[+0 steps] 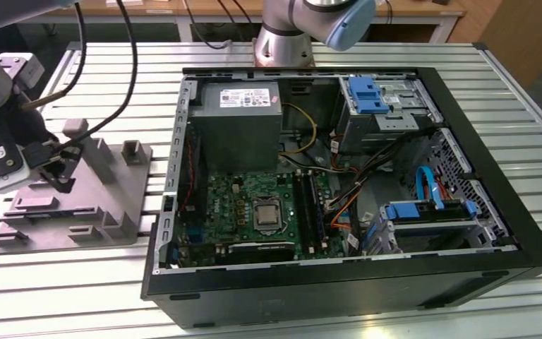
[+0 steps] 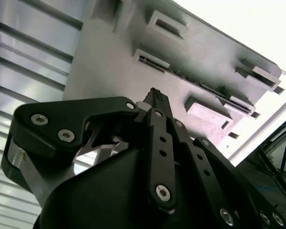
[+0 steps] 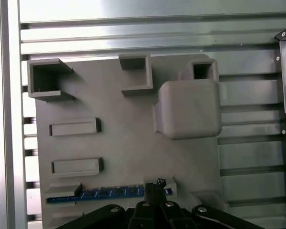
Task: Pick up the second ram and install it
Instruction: 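Reach for the second ram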
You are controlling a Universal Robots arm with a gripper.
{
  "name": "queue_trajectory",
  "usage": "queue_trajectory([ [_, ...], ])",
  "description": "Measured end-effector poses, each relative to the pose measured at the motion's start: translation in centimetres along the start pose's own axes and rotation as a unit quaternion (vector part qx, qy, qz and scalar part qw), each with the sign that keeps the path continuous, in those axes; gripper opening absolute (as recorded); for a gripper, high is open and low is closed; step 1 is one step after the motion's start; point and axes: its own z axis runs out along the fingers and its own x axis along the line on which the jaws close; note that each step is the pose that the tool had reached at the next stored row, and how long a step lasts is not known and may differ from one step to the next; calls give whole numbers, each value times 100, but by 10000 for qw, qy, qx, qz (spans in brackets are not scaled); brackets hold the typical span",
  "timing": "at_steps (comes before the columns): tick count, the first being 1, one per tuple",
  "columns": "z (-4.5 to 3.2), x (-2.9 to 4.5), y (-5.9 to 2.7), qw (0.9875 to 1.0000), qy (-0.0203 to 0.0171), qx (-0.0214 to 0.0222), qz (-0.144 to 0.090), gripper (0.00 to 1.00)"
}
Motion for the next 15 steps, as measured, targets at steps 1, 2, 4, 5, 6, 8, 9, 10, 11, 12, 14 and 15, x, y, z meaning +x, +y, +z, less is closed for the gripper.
queue_trajectory([
  [1,10,28,-17,10000,1,1,0,10],
  [2,22,55,-39,10000,1,1,0,10],
  [4,73,156,-126,10000,1,0,-1,10],
  [5,90,169,-144,10000,2,0,0,10],
  [6,107,182,-163,10000,2,1,0,10],
  [8,142,211,-196,10000,3,0,0,10],
  [9,159,224,-210,10000,3,0,1,10],
  [10,176,231,-220,10000,4,1,0,10],
  [11,195,234,-225,10000,4,0,0,10],
  [12,213,235,-229,10000,5,0,0,10],
  [14,240,236,-231,10000,7,1,0,10],
  [15,242,236,-232,10000,8,2,0,10],
])
